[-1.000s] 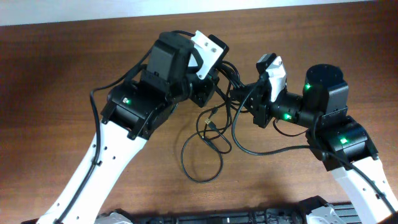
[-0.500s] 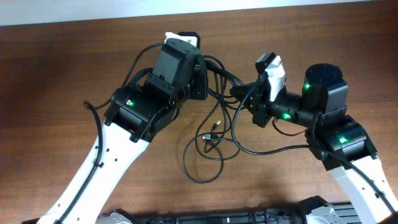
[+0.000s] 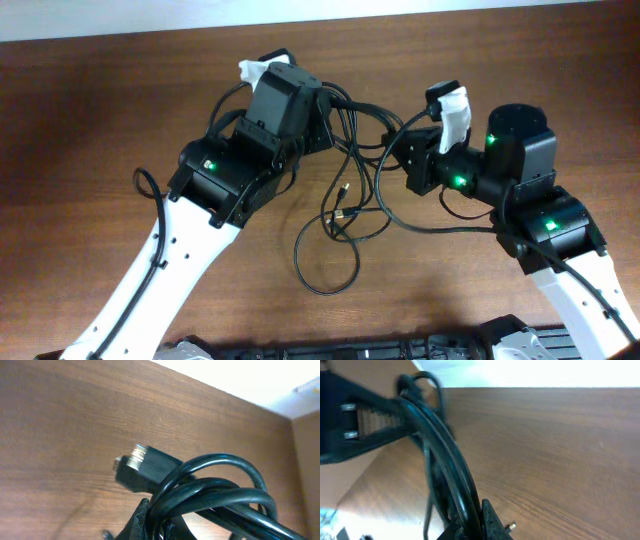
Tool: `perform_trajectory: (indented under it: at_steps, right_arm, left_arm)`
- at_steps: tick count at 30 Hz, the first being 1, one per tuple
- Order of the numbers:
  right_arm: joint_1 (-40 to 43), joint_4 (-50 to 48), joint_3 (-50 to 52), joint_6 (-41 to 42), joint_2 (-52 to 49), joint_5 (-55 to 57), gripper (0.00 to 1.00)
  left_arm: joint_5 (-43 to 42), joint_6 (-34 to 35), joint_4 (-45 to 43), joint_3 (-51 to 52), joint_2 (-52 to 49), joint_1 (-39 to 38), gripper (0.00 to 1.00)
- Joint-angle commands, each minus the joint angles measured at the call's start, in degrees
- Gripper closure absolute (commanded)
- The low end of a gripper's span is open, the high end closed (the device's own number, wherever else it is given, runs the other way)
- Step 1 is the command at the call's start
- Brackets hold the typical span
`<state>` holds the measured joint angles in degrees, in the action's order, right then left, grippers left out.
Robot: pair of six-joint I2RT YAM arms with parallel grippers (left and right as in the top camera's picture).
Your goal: Untangle cables
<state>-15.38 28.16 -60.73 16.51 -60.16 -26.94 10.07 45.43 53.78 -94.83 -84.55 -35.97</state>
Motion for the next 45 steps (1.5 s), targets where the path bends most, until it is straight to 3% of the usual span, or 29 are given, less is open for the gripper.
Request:
perform_trajectory:
  at_steps: [1,9,20,22,25,29,33,40,45]
  right_arm:
    - [0.4,2.2,-0.7,9.4,1.0,10.8,0.96]
    - [0.4,3.2,-0.7,13.1,0.9,13.5,0.96]
    - [0.4,2.8,-0.7,7.3,0.9,11.0,0.95]
    - [0.4,2.7,-0.7,7.2,0.9,10.8,0.85]
    - [0.4,1.6,-0.7,-3.0,0.9,2.8,0.49]
    - [0.4,0.8,-0.7,-7.3,0.9,-1.8,0.32]
    - [0.4,0.7,-0.7,-7.4,0.9,-2.7,0.26]
    - [0.4,0.3,-0.7,-9.1,0.9,-4.8,0.26]
    - [0.4,0.3,-0.7,-9.9,0.9,-4.8,0.25]
  left_arm:
    - [4.3,9.1,-0.1,-0.6,0.7,1.9,1.0]
    - [4.3,9.3,0.0,-0.6,0.7,1.9,1.0]
    - [4.3,2.4,-0.1,-0.6,0.7,1.8,1.0]
    - [4.3,1.6,-0.1,-0.6,0.7,1.8,1.0]
    - [4.3,-3.4,-0.1,-0.6,0.7,1.8,1.0]
    - [4.3,-10.1,-0.1,-0.6,0.7,1.8,1.0]
    - [4.3,-14.5,-0.1,-0.6,0.7,1.8,1.0]
    - [4.0,-16.1,-0.3,-0.6,0.7,1.1,1.0]
    - [3.6,-24.8,-2.0,-0.6,0.7,-1.4,1.0]
